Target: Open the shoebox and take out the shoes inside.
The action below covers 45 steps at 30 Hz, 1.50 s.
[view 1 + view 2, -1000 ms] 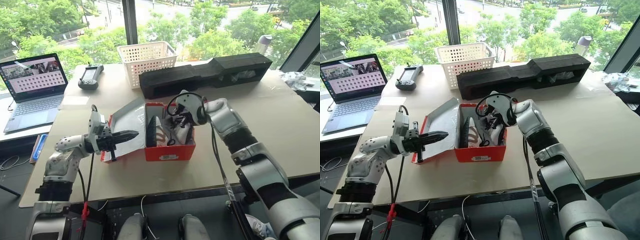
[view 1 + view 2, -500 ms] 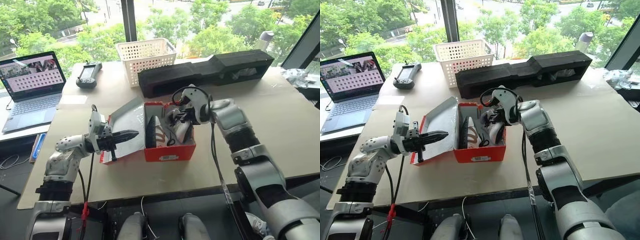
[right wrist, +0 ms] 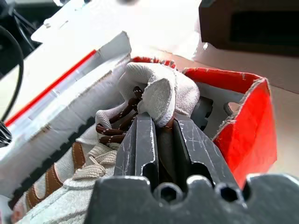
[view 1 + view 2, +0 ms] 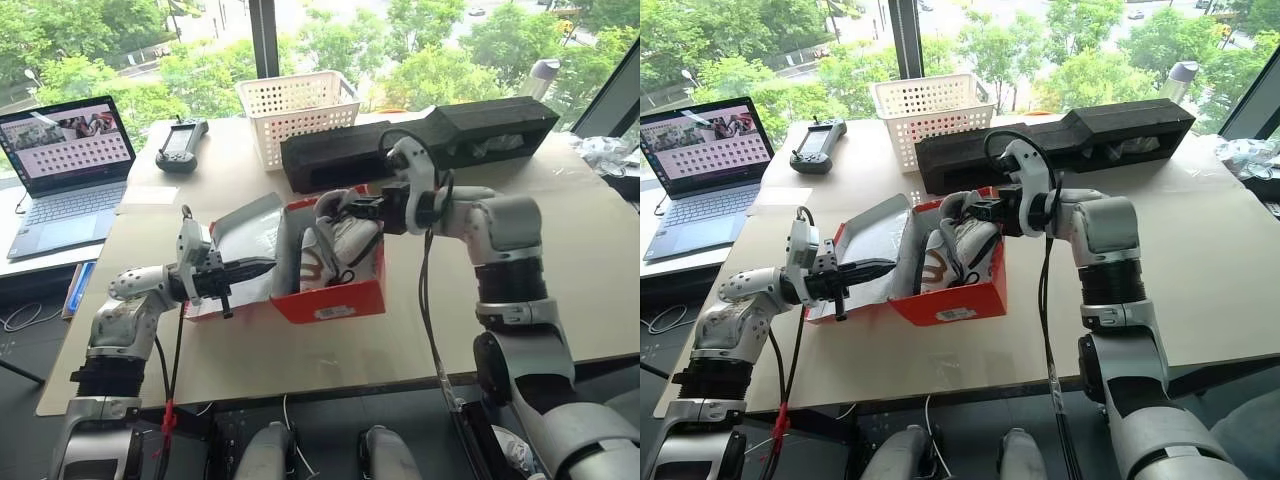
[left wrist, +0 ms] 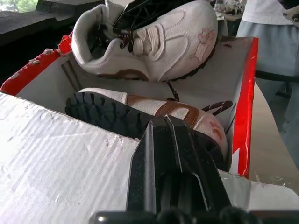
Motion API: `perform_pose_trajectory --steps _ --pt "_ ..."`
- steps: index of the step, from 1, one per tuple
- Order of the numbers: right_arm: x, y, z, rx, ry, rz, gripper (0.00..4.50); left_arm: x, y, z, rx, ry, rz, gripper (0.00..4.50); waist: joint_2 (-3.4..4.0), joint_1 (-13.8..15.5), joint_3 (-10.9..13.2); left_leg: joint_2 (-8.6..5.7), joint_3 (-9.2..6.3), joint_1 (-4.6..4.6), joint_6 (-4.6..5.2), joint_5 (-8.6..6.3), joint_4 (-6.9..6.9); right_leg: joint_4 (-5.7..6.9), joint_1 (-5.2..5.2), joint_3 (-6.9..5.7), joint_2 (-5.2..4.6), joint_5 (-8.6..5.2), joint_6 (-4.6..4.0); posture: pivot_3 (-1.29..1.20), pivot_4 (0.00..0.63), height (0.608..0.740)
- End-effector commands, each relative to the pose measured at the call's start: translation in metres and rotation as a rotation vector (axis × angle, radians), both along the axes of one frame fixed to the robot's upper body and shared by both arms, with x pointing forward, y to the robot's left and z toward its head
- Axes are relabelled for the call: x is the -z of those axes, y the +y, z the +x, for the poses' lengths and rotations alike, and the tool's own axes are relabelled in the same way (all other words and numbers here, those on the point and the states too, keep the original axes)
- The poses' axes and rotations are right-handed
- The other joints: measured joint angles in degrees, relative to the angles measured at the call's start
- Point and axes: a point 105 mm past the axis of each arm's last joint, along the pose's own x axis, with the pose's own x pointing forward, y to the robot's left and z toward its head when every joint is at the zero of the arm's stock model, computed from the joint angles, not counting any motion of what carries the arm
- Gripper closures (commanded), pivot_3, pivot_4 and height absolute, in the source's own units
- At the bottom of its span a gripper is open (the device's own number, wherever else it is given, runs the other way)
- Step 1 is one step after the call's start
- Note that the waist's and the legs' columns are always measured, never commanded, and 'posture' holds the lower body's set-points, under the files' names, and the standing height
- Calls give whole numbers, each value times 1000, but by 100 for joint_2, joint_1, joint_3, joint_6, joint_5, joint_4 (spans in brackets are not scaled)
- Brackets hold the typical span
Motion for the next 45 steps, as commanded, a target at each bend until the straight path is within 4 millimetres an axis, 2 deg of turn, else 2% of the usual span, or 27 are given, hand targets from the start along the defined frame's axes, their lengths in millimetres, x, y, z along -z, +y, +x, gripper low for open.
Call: perform_pose_trajectory --steps 1,4,8,11,14,17,22,26,30,37,41,43,45 --pt "-5 -13 2 33 26 126 4286 -11 -1 1 12 -52 10 4500 0 1 0 0 0 0 0 0 0 1 1 0 0 0 0 0 150 731" --pt "3 -16 2 36 83 197 4286 -11 0 1 11 -54 15 4500 0 -1 0 -1 0 0 0 0 3 1 3 1 0 1 1 0 150 731" --pt "24 -19 4 60 183 275 4286 -11 1 2 5 -56 23 4500 0 -9 0 0 0 0 1 1 2 1 3 1 1 1 0 0 150 731" --pt "14 -5 1 6 217 407 4286 -11 2 3 1 -55 27 4500 0 -41 0 0 1 0 1 1 1 2 2 3 2 1 0 0 150 731" --pt "4 -2 2 -14 243 528 4286 -10 2 3 -1 -53 28 4500 0 -50 0 1 1 1 2 1 1 6 2 6 4 1 1 0 150 731" --pt "-1 -12 11 15 315 738 4286 -9 2 3 -4 -54 30 4500 0 -38 0 0 1 2 2 1 4 7 4 5 5 2 2 0 150 731" --pt "-6 -31 17 54 337 879 4286 -10 4 3 -11 -56 34 4500 0 3 1 -1 -1 3 2 1 1 1 9 3 5 3 3 0 150 731" --pt "-3 -50 21 125 301 833 4286 -10 5 3 -15 -57 38 4500 2 -5 2 -2 0 2 2 1 2 2 8 6 5 3 3 0 150 731" --pt "-18 -75 24 184 206 813 4286 -10 6 3 -16 -57 43 4500 2 -12 2 -2 0 2 3 1 2 2 8 6 6 2 4 0 150 731" --pt "-30 -116 25 336 -37 560 4286 -11 6 3 -14 -57 44 4500 2 -18 2 -2 1 2 3 1 3 1 8 8 6 1 5 0 150 731" --pt "-12 -163 26 564 -231 327 4286 -12 5 3 -12 -58 40 4500 1 -5 2 -1 1 2 3 1 2 -2 9 7 7 0 6 0 150 731" --pt "7 -188 29 707 -251 235 4286 -12 4 3 -11 -58 39 4500 1 8 3 -2 1 2 3 1 3 -3 11 7 7 -1 8 0 150 731" --pt "21 -200 31 783 -267 135 4286 -12 4 3 -10 -58 39 4500 0 -1 4 -3 5 3 3 1 8 -3 12 10 7 -1 9 0 150 731"
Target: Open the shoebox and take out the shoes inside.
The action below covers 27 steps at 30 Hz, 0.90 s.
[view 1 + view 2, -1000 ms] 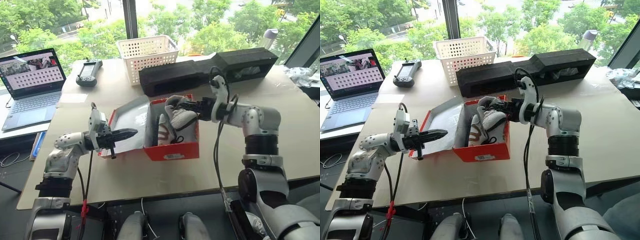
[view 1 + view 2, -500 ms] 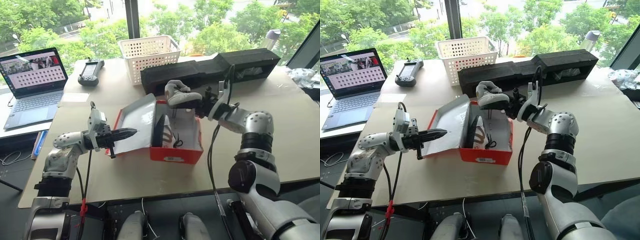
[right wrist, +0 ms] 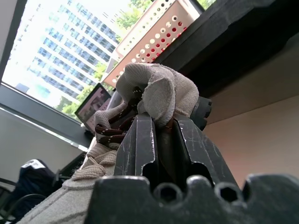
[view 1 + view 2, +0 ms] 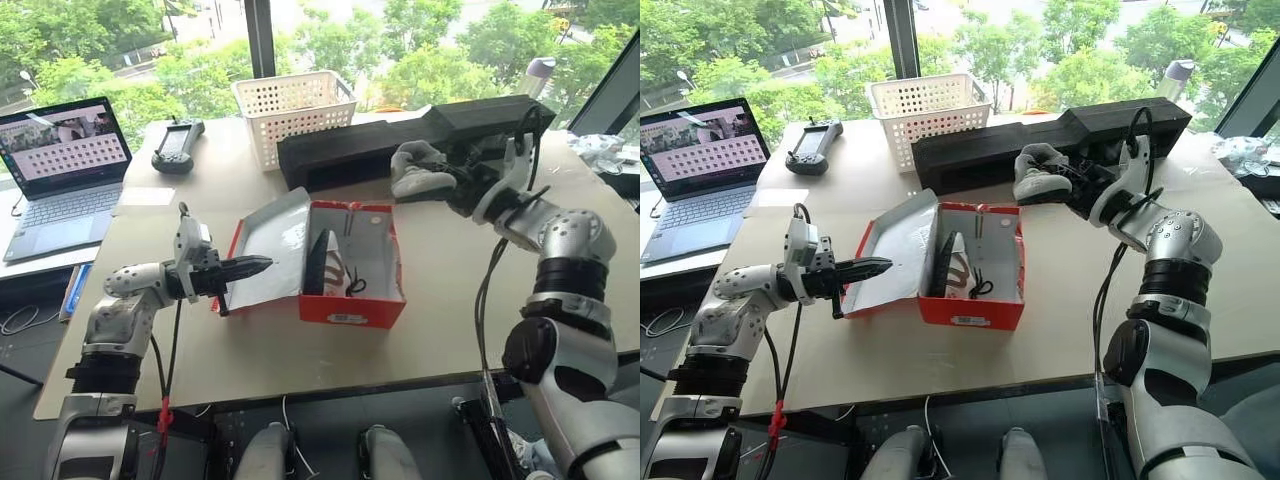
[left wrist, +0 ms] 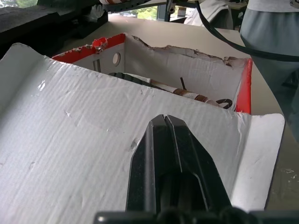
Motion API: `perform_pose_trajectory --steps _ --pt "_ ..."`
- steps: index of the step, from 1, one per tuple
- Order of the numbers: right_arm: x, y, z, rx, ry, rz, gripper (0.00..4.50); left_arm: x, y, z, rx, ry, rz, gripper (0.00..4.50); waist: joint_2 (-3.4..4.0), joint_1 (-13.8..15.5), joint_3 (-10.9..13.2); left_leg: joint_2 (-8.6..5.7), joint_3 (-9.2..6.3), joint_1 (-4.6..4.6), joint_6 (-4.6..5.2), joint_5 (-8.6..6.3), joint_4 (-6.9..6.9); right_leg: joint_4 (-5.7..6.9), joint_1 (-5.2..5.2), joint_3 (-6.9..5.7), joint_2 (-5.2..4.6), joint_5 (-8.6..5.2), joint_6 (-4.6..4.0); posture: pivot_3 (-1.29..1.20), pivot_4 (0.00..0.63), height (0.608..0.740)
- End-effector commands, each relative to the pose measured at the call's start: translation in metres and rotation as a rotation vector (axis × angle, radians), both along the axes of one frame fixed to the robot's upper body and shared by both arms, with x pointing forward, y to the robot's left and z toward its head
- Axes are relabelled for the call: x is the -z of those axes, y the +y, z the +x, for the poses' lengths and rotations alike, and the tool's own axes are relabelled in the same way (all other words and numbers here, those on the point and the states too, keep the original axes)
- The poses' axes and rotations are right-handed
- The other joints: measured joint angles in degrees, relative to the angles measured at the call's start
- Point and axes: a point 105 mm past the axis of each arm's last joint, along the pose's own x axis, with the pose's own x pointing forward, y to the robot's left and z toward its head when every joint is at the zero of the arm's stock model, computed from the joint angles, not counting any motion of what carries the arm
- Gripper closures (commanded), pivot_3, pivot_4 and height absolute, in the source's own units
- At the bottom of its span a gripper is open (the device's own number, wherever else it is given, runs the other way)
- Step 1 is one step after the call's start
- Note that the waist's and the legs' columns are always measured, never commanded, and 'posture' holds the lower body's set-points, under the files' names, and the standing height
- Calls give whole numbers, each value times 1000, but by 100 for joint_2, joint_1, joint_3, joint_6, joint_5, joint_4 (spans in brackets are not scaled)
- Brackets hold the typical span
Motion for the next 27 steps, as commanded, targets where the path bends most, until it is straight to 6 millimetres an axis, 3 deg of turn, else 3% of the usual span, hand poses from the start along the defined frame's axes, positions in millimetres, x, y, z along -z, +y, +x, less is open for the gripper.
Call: perform_pose_trajectory --steps 1,9,13,14,15,18,23,27 --pt "-3 -29 2 173 -55 -158 4286 -11 0 1 3 -43 5 4500 1 -9 1 0 2 0 0 0 1 0 -1 2 0 0 0 0 150 731" --pt "35 -46 14 327 112 -285 4286 -12 -2 2 2 -48 8 4500 2 -170 5 3 24 14 1 1 -6 0 -1 25 7 0 0 0 150 731" --pt "38 -51 13 344 136 -307 4286 -14 0 1 -5 -52 8 4500 2 -154 5 3 24 16 2 0 -4 0 4 27 8 0 2 0 150 731" --pt "40 -53 12 346 148 -313 3446 -14 1 1 -7 -53 8 4500 2 -150 5 3 24 17 2 0 -2 0 6 27 8 1 3 0 150 731" --pt "43 -54 10 347 159 -324 3262 -14 1 1 -9 -54 8 4500 2 -144 5 3 24 18 3 0 -1 0 8 27 8 1 3 0 150 731" --pt "52 -59 6 335 222 -467 2171 -14 1 0 -14 -54 6 4500 2 -139 5 3 23 22 5 -2 4 -3 15 29 7 3 7 0 150 731" --pt "55 -53 8 286 241 -574 504 -14 1 1 -14 -54 3 4500 2 -154 4 5 23 26 6 -2 6 -6 17 31 6 4 7 0 150 731" --pt "52 -50 10 279 229 -582 504 -14 0 1 -11 -54 2 4500 2 -198 4 8 27 33 6 -3 6 -6 20 33 6 5 6 0 150 731"
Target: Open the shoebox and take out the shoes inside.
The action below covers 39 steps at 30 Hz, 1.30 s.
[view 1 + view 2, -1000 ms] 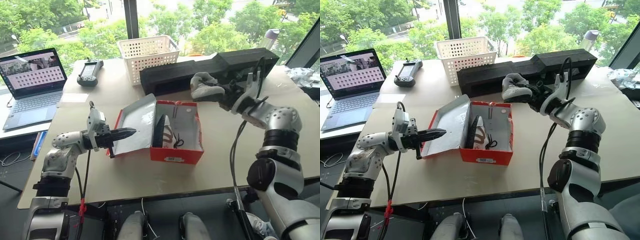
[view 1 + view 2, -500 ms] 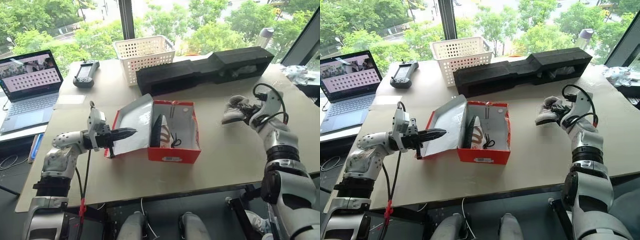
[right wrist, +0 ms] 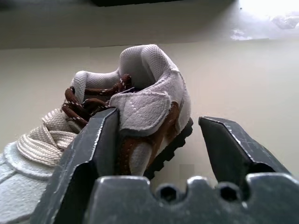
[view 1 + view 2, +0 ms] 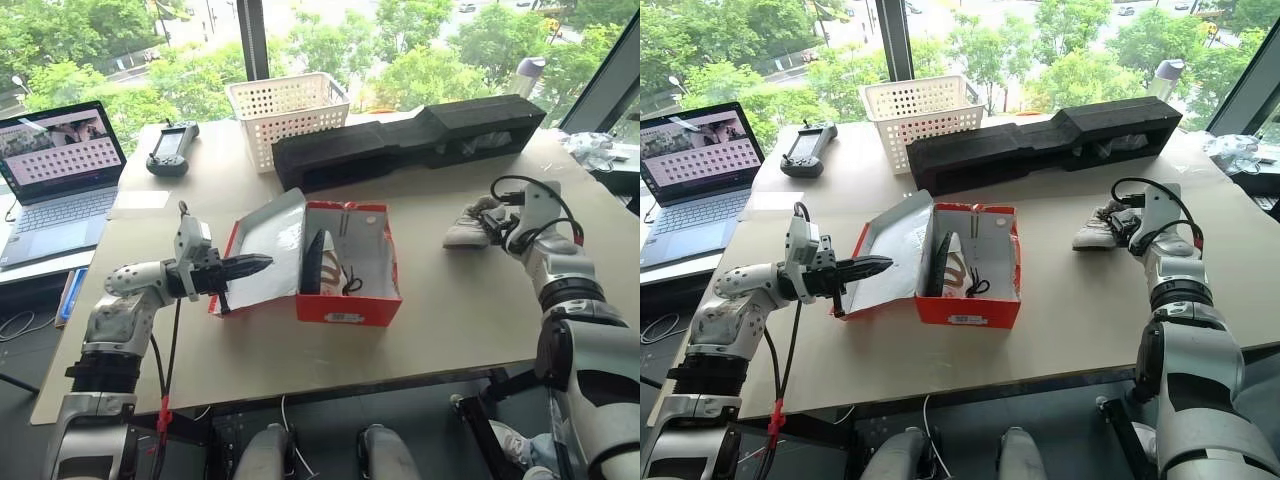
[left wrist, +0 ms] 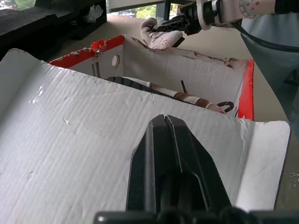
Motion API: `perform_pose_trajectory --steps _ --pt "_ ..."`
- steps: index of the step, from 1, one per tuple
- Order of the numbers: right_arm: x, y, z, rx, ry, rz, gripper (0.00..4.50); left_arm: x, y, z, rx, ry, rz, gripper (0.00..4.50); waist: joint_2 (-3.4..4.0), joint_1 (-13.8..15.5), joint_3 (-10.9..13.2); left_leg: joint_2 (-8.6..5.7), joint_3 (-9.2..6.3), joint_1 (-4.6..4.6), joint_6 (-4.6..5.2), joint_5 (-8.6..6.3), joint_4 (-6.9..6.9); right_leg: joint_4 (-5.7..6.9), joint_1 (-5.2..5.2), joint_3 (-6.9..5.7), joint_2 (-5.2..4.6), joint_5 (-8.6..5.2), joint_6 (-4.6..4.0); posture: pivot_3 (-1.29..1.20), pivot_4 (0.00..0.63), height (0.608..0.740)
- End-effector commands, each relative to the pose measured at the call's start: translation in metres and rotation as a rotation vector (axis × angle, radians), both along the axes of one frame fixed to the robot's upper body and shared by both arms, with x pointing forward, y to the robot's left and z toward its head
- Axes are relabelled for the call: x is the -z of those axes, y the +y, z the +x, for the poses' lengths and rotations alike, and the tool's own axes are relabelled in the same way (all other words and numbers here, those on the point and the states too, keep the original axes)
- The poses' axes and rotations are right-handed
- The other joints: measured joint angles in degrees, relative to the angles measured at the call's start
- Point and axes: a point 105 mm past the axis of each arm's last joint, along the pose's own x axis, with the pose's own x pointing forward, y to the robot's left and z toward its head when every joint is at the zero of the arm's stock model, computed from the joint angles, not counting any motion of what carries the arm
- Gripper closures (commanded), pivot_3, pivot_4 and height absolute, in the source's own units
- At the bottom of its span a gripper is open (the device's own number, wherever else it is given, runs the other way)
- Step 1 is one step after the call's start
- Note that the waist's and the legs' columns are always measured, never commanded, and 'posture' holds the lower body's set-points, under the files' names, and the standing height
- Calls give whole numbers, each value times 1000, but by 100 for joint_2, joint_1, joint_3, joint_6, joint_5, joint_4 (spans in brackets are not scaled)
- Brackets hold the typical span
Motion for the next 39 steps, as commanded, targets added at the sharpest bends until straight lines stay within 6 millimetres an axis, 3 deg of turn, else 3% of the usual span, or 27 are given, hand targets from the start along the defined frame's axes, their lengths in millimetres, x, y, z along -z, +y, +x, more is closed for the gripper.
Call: perform_pose_trajectory --steps 1,6,9,17,18,23,26,31,39 --pt "-3 -1 0 -7 0 -23 504 -13 0 -1 5 -52 -1 4500 0 -6 0 1 1 1 0 0 0 0 0 0 0 0 0 0 150 731" --pt "-46 5 3 -109 -72 -128 504 -13 0 -1 7 -52 -4 4500 0 1 0 1 6 1 0 0 0 1 -1 3 0 1 1 0 150 731" --pt "-75 16 -6 -231 -67 -257 504 -12 0 -2 3 -48 -8 4500 9 33 6 0 8 -6 2 -1 -2 4 -13 4 -3 0 2 0 150 731" --pt "-89 31 -27 -313 8 -416 504 -9 -1 -2 -1 -40 -16 4500 11 113 7 3 12 -10 7 -6 7 10 -17 0 -8 -3 1 0 150 731" --pt "-95 43 -28 -353 -10 -352 504 -9 -1 -2 -1 -40 -16 4500 11 115 7 2 15 -11 6 -7 8 9 -18 1 -11 -3 1 0 150 731" --pt "-128 150 -48 -743 7 112 504 -8 0 -3 6 -33 -8 4500 12 14 8 15 23 -12 9 -7 9 15 -28 14 -9 1 0 0 150 731" --pt "-120 185 -63 -864 159 203 504 -7 -1 -3 13 -29 -4 4500 13 48 8 23 22 -12 9 -7 8 23 -28 6 -3 1 -3 0 150 731" --pt "-110 215 -79 -944 349 302 504 -6 -3 -3 21 -26 -4 4500 11 216 8 9 20 -21 -18 -37 15 8 -26 -7 -22 2 -2 0 150 731" --pt "-80 251 -60 -870 481 439 504 -3 -6 -4 22 -23 -17 4500 12 176 8 5 25 -29 -14 -39 22 9 -32 -1 -21 8 4 0 150 731"
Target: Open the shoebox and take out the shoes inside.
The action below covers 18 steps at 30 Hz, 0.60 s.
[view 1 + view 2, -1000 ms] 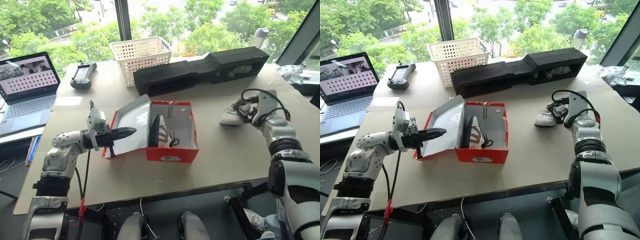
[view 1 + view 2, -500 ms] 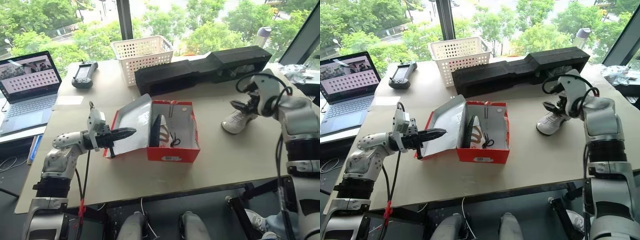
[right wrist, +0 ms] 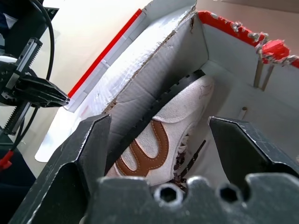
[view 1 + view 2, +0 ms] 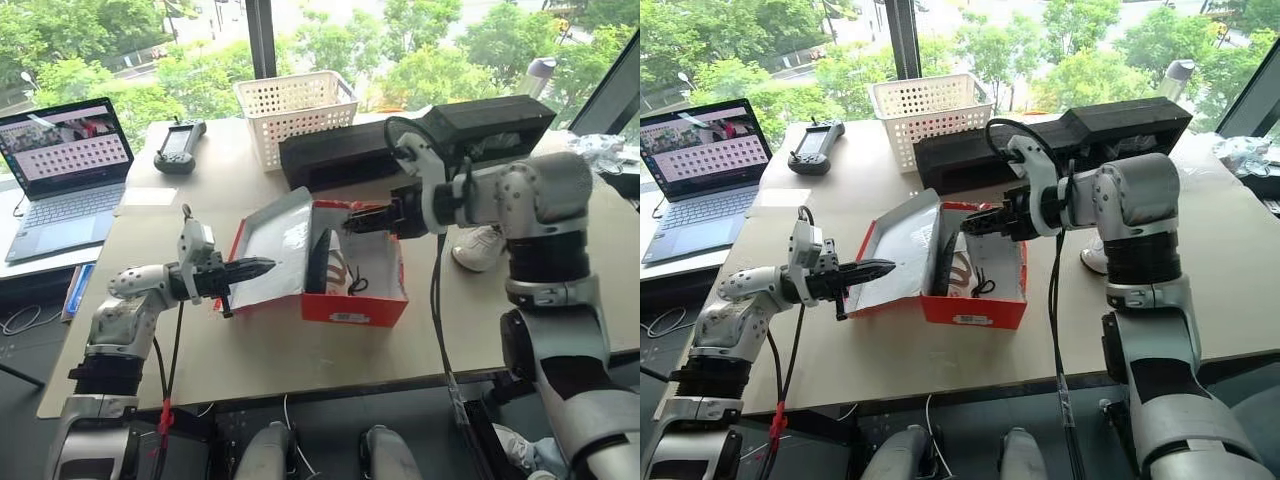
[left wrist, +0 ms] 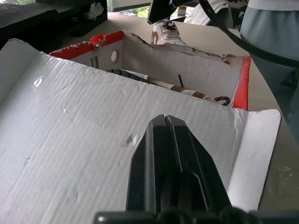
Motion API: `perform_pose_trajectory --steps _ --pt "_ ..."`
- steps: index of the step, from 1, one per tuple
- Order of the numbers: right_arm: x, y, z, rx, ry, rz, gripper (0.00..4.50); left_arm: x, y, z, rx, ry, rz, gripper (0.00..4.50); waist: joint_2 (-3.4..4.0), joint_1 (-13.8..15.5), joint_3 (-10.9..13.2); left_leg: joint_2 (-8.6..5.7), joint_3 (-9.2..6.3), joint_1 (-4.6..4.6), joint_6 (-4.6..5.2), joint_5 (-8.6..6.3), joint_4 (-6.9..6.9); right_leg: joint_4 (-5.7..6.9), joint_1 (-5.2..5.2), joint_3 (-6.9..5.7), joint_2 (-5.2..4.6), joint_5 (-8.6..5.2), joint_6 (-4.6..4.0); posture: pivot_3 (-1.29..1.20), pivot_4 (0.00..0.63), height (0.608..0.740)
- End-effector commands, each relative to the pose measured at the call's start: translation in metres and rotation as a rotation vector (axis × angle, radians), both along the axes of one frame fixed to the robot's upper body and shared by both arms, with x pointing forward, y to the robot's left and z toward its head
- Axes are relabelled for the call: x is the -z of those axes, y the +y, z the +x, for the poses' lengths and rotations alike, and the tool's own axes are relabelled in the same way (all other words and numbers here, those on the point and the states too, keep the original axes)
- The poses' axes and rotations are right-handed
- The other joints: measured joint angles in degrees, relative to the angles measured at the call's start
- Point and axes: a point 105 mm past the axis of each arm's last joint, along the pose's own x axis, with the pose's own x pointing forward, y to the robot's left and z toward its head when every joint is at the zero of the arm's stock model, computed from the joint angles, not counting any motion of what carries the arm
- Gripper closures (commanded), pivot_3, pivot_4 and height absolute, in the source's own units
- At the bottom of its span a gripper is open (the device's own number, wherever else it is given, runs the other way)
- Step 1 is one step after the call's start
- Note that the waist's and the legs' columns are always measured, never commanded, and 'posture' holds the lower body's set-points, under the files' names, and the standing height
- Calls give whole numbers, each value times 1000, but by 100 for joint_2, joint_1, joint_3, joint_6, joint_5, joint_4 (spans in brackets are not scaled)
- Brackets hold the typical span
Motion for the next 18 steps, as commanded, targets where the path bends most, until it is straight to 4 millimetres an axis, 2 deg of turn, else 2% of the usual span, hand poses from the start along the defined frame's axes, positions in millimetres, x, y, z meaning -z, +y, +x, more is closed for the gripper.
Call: perform_pose_trajectory --steps 1,4,11,18 --pt "-1 12 12 38 4 34 504 -7 -1 -2 4 -37 -11 4500 0 -17 0 0 1 0 6 4 -1 1 -1 0 1 0 0 0 150 731" --pt "6 18 17 45 12 22 504 -7 -1 -3 1 -37 -11 4500 0 -17 0 -3 5 -1 35 21 -1 5 -2 0 3 0 1 0 150 731" --pt "21 28 25 51 25 0 504 -6 0 -5 -7 -36 -15 4500 0 -20 0 -5 5 0 35 21 0 5 0 -1 3 2 4 0 150 731" --pt "57 33 30 51 67 -64 504 -7 0 -5 -10 -37 -17 4500 0 -58 0 -4 5 0 36 21 -1 6 -1 0 7 1 3 0 150 731"
